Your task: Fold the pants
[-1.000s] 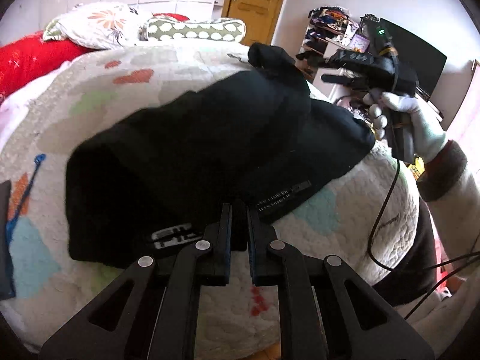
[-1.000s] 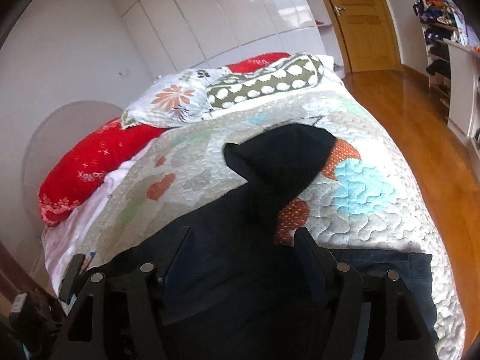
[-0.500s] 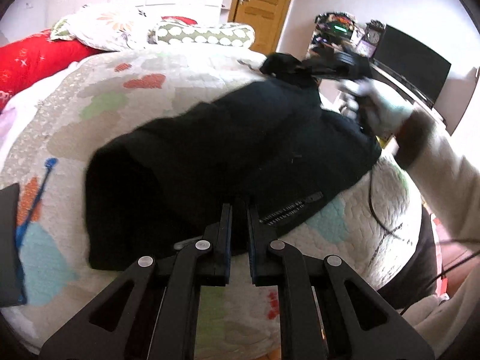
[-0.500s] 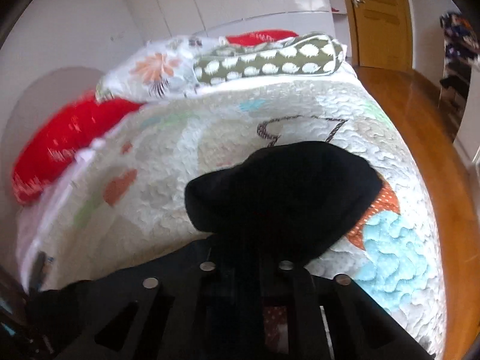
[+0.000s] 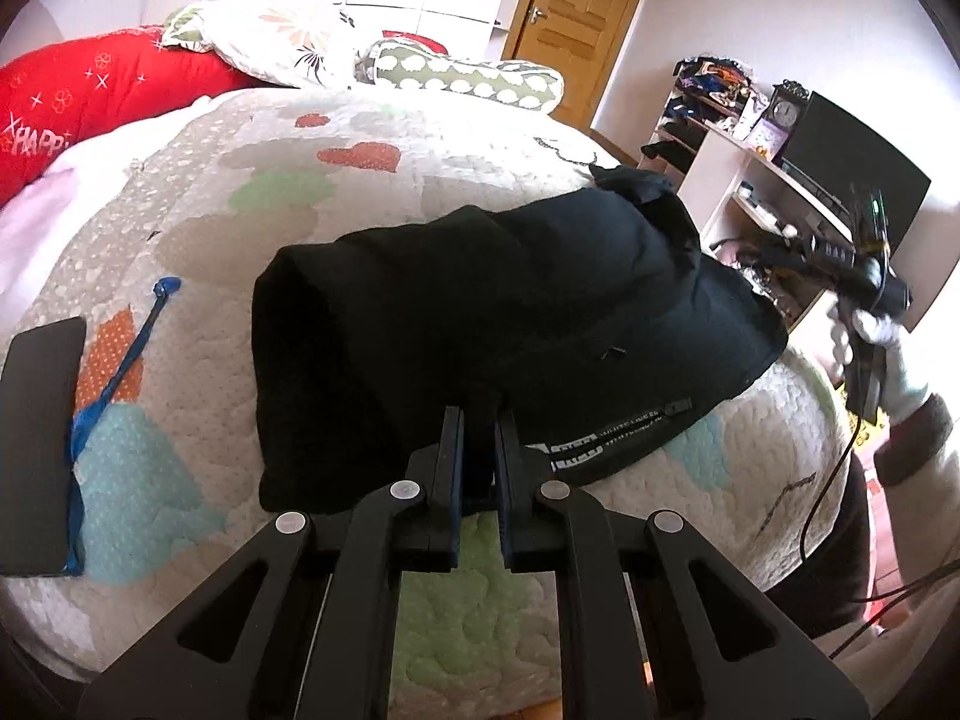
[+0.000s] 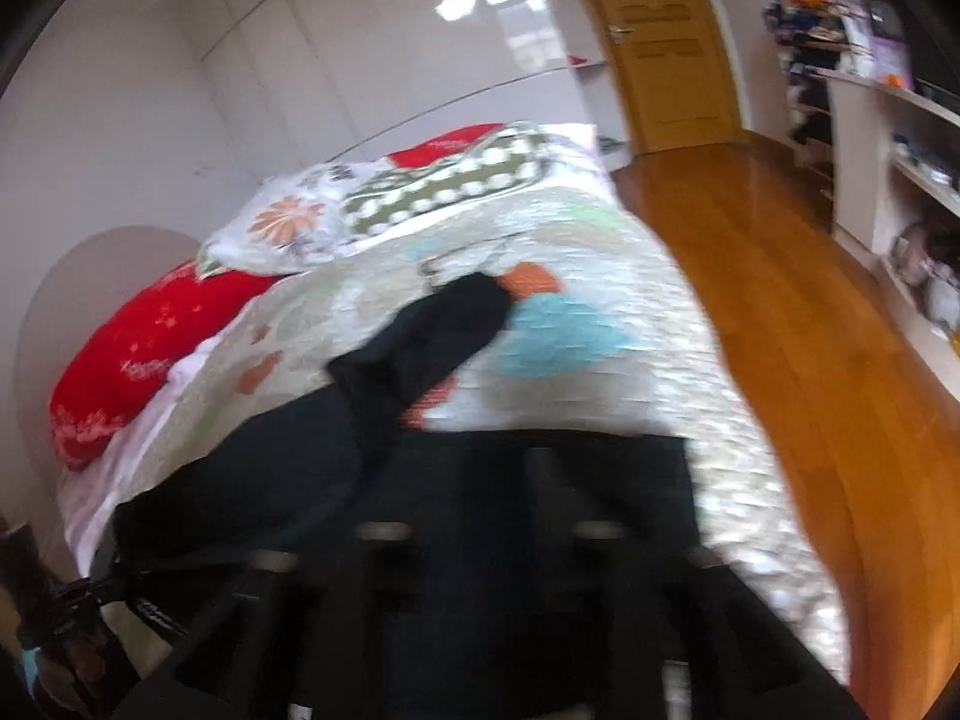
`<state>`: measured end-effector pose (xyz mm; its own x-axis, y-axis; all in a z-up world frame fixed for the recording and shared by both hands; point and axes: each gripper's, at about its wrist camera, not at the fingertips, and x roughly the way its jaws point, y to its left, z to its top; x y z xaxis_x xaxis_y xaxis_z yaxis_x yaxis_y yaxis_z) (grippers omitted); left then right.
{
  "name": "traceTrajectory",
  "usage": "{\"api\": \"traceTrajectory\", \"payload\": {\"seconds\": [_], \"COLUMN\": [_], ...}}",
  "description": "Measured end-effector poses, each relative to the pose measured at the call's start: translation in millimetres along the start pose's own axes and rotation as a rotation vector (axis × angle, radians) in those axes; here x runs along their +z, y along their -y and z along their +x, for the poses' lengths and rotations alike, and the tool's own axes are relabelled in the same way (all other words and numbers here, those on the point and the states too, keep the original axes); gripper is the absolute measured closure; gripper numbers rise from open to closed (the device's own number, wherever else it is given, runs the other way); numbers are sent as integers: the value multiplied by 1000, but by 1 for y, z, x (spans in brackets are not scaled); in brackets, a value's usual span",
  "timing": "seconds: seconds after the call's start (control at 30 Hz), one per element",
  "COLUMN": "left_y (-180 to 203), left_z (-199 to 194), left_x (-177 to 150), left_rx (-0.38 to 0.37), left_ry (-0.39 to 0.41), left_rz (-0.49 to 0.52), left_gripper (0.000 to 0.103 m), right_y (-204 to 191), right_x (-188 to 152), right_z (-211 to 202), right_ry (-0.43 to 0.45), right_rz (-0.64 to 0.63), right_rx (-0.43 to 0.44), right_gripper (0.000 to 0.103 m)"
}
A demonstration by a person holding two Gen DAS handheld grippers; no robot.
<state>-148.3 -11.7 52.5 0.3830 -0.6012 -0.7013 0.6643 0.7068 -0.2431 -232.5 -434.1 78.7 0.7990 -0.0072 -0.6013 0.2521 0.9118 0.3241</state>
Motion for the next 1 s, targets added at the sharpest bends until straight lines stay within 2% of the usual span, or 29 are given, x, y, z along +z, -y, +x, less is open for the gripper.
{"api": "traceTrajectory", "payload": {"seconds": [0.1,0.17,0.23,0.27,0.3,0.33,0.37,0.4,0.47,0.57,0.67,0.77,0.83,0.87,0.9,0.93,0.97,1.0], "left_y": [-3,-4,-2,-1,-1,-1,-2,-4,-9,-21,-24,-24,-22,-19,-18,-15,-14,-13], "left_z": [0,0,1,1,1,0,-1,-2,-6,-12,-10,-3,-3,-4,-5,-6,-6,-5], "left_x": [0,-2,-4,-4,-4,-3,-2,-2,-1,-3,-6,-10,-10,-9,-9,-8,-8,-9], "left_rx": [3,5,12,16,16,15,11,9,7,-25,-27,-27,-14,-4,5,14,17,21], "left_ry": [-7,-10,-8,-6,-3,-1,3,6,15,25,15,-4,-4,-4,-4,-4,-4,-6], "left_rz": [-6,-6,3,7,11,13,12,10,3,-35,-48,-78,-78,-70,-60,-48,-43,-42], "left_gripper": [95,95,95,95,95,95,95,95,95,95,95,95,95,95,95,95,95,95], "right_y": [-42,-70,-76,-71,-62,-51,-41,-30,-10,9,16,18,18,18,19,17,14,11], "right_x": [14,24,30,34,37,39,41,42,37,9,-35,-76,-79,-76,-72,-67,-61,-57], "right_z": [27,65,97,114,126,136,142,140,110,49,13,15,4,0,-7,-16,-24,-29], "right_ry": [-20,-71,-99,-103,-120,-143,-152,-145,-86,-24,-61,-174,-136,-128,-116,-94,-69,-55], "right_rz": [-124,-222,-258,-239,-201,-142,-91,-38,42,75,85,69,64,67,62,45,23,7], "right_rx": [-13,-69,-113,-112,-86,-59,-37,4,79,121,100,36,33,10,-42,-91,-119,-125], "right_gripper": [42,38,38,47,77,91,99,100,100,100,100,99,97,89,74,66,62,62]}}
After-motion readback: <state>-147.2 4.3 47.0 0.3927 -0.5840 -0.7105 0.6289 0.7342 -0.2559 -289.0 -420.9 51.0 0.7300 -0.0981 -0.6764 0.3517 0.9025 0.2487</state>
